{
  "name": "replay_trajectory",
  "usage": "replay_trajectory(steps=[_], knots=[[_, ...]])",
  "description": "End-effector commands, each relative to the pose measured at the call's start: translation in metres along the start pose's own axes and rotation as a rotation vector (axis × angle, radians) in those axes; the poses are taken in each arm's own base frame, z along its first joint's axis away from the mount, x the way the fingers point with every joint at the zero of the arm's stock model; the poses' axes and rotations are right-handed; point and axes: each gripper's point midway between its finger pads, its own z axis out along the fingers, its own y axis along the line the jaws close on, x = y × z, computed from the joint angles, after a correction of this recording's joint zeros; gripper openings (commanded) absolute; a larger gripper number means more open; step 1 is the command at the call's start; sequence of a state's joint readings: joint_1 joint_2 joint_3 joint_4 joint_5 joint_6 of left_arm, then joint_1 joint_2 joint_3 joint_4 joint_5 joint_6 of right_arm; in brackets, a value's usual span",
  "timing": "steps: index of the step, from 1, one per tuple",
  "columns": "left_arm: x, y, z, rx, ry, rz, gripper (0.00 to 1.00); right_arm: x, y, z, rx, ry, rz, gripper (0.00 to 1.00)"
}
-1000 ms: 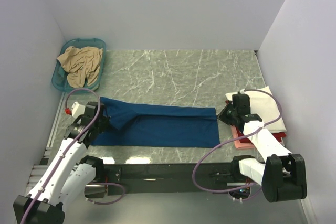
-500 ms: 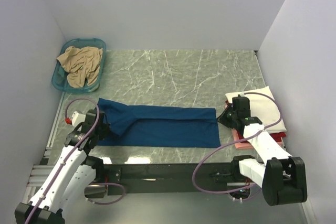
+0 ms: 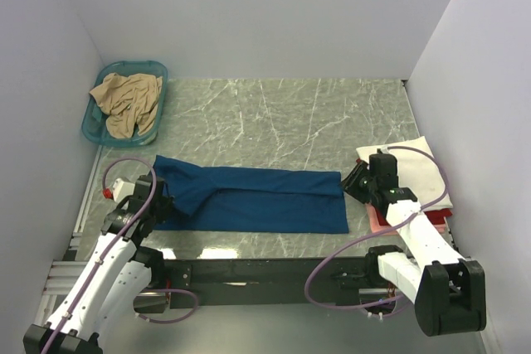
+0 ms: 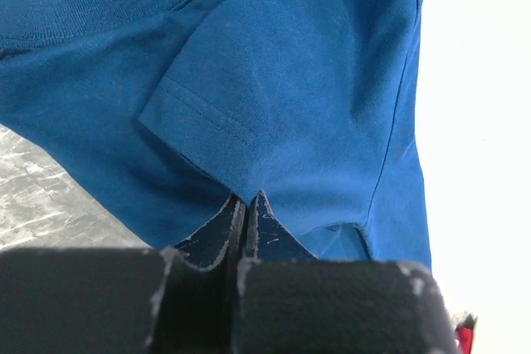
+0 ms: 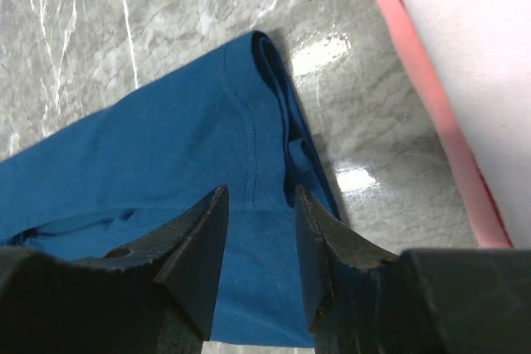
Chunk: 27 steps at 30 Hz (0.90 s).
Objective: Fold and stack the t-shirts
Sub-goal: Fold the tshirt
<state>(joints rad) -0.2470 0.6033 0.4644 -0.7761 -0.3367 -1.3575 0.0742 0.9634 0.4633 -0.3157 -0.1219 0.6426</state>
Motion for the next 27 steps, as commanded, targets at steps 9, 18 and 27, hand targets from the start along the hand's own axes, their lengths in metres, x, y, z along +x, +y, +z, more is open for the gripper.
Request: replay_trajectory(steps=[9,18,27], knots=[[0.000,-0.003,0.000,0.008,0.005,-0.014,0.01,0.018,0.004,0.009,-0.035,0.049,0.043,0.46],[-0.001,-0.006,0.000,0.011,0.003,-0.001,0.01,0.020,0.002,0.019,-0.024,0.062,0.065,0.46],[-0.003,-0.012,-0.001,0.021,0.002,0.009,0.01,0.017,0.009,0.018,-0.049,0.064,0.063,0.14]])
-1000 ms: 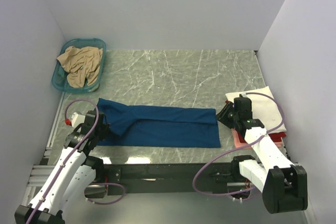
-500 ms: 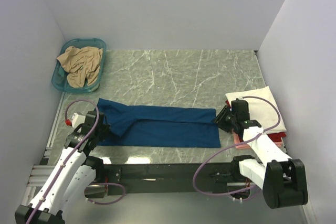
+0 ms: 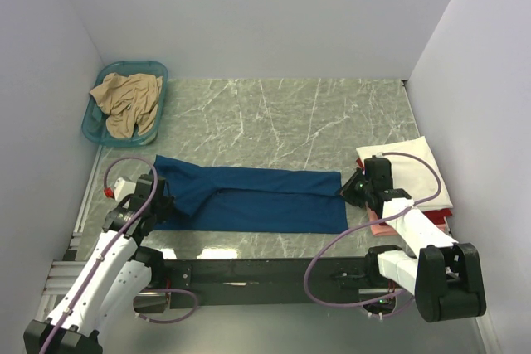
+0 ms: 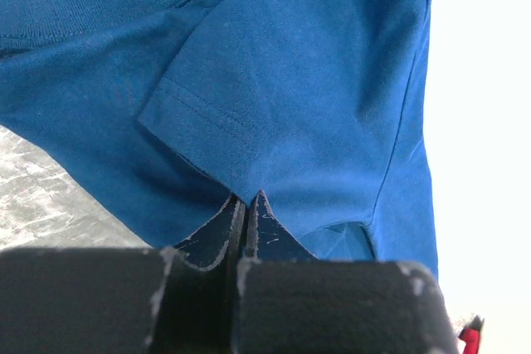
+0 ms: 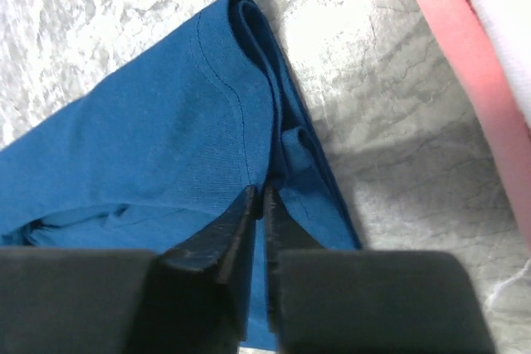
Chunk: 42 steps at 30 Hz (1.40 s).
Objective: Fold and stack the t-shirts
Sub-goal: Fold the tshirt
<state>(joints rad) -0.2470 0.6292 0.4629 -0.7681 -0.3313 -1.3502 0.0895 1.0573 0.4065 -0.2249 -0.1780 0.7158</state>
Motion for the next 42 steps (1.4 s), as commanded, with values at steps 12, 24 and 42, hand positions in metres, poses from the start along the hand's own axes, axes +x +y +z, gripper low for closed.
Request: replay_trajectory(steps=[12,24,42], knots=[[-0.020,-0.025,-0.023,0.064,-0.042,-0.012,0.00,-0.034,0.026,-0.015,-0.022,-0.081,-0.055,0.00],[-0.022,-0.019,-0.032,0.070,-0.045,-0.048,0.01,-0.041,0.025,-0.025,0.001,-0.108,-0.064,0.00],[0.017,-0.001,-0.009,0.071,0.091,-0.117,0.23,-0.024,0.010,-0.018,0.001,-0.082,-0.065,0.45]])
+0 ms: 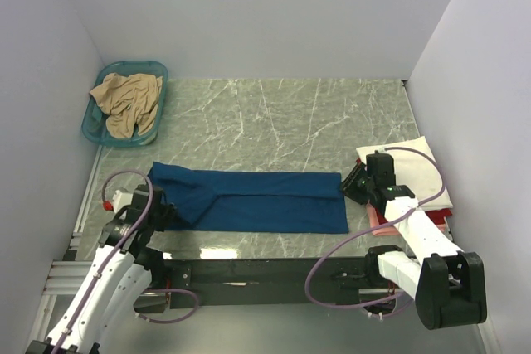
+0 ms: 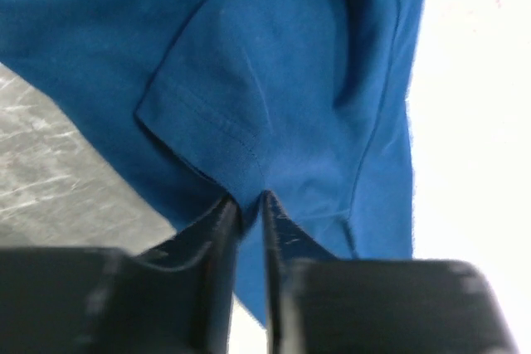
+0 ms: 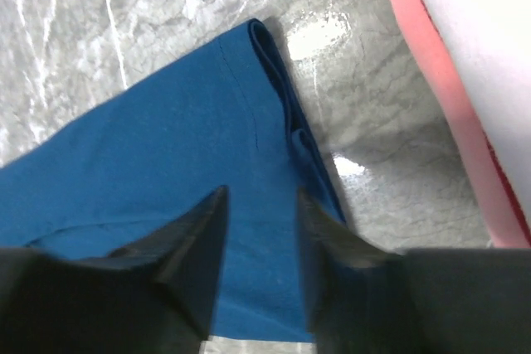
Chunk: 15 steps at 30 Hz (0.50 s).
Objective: Fold and stack the t-shirts
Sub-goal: Fold the tshirt
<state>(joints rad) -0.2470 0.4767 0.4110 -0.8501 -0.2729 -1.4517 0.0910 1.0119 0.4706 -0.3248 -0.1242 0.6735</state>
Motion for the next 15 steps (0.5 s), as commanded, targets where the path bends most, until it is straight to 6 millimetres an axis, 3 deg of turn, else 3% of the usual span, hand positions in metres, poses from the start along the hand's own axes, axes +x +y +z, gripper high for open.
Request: replay_trajectory(steps=[1,6,10,11,15], knots=[[0.008,-0.015,0.001,0.038,0.046,0.004,0.26,-0.010,0.009,-0.006,-0.041,-0.040,-0.025,0.48],[0.002,-0.027,0.000,0.049,0.031,0.084,0.37,-0.004,0.045,-0.016,-0.126,-0.036,-0.122,0.51],[-0.006,-0.034,-0.004,0.041,-0.001,0.120,0.47,0.019,0.101,-0.025,-0.220,-0.011,-0.239,0.51],[-0.012,-0.039,-0.008,0.047,-0.025,0.126,0.48,0.038,0.117,-0.028,-0.265,0.024,-0.292,0.51],[-0.024,-0.041,-0.015,0.018,-0.072,0.135,0.58,0.074,0.177,-0.036,-0.385,0.075,-0.389,0.50]])
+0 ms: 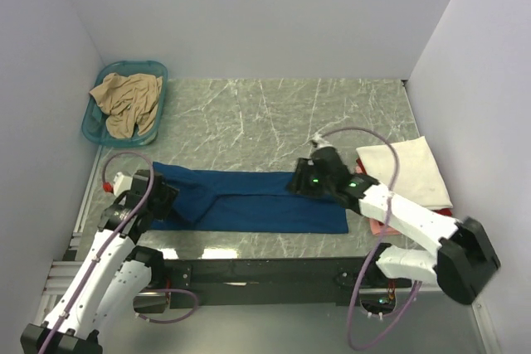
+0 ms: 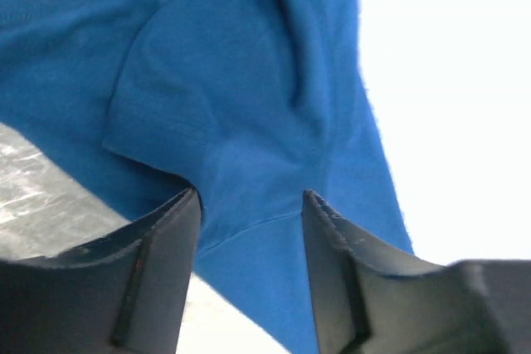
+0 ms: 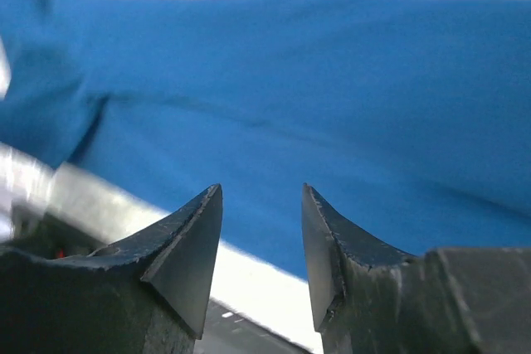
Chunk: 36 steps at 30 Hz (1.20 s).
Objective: Fold and stack the t-shirts
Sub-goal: Fold the tshirt
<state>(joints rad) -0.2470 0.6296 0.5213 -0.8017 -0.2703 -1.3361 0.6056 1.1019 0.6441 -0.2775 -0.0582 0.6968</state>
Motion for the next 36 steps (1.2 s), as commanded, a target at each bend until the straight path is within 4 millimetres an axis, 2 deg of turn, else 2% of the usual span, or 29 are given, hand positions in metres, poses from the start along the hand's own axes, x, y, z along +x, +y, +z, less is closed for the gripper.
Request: replay_trajectory(steps=[1,3,6,8,10,12,14,17,19,20,24,27,32,36], knots=[[-0.021,-0.010,-0.012,0.000,-0.080,0.020,0.58,-0.003,0.057,0.015,-0.081,-0.015,-0.059,0.50],[-0.028,-0.010,-0.016,-0.015,-0.102,0.018,0.59,0.011,0.082,0.021,-0.110,0.017,-0.119,0.50],[-0.038,-0.014,-0.025,-0.020,-0.138,0.010,0.60,0.013,0.120,0.031,-0.146,0.032,-0.183,0.49],[-0.046,-0.020,-0.031,-0.020,-0.163,0.000,0.60,0.019,0.120,0.042,-0.121,0.057,-0.201,0.49],[-0.048,-0.028,-0.034,0.000,-0.163,-0.007,0.59,0.015,0.117,0.050,-0.088,0.047,-0.212,0.49],[-0.045,-0.036,-0.028,0.014,-0.149,-0.007,0.56,0.010,0.105,0.053,-0.026,0.038,-0.228,0.49],[-0.035,-0.035,-0.015,-0.016,-0.109,-0.002,0.52,-0.003,0.085,0.058,0.050,0.012,-0.211,0.49],[-0.020,-0.039,0.006,-0.048,-0.047,-0.001,0.35,-0.015,0.049,0.061,0.115,0.005,-0.163,0.49],[-0.015,-0.043,0.017,-0.052,-0.027,-0.006,0.29,-0.015,0.023,0.060,0.164,0.007,-0.138,0.49],[-0.009,-0.041,0.025,-0.078,-0.007,-0.004,0.26,-0.024,0.007,0.060,0.192,-0.006,-0.108,0.49],[0.000,-0.038,0.044,-0.105,0.014,-0.016,0.22,-0.021,-0.040,0.058,0.280,0.013,-0.069,0.48],[0.008,-0.030,0.057,-0.144,0.031,-0.028,0.21,-0.013,-0.057,0.059,0.315,0.029,-0.051,0.48],[0.031,-0.008,0.083,-0.228,0.095,-0.050,0.20,-0.001,-0.070,0.062,0.347,0.057,-0.027,0.48],[0.038,-0.010,0.099,-0.262,0.119,-0.043,0.18,0.017,-0.077,0.062,0.351,0.104,-0.001,0.48]])
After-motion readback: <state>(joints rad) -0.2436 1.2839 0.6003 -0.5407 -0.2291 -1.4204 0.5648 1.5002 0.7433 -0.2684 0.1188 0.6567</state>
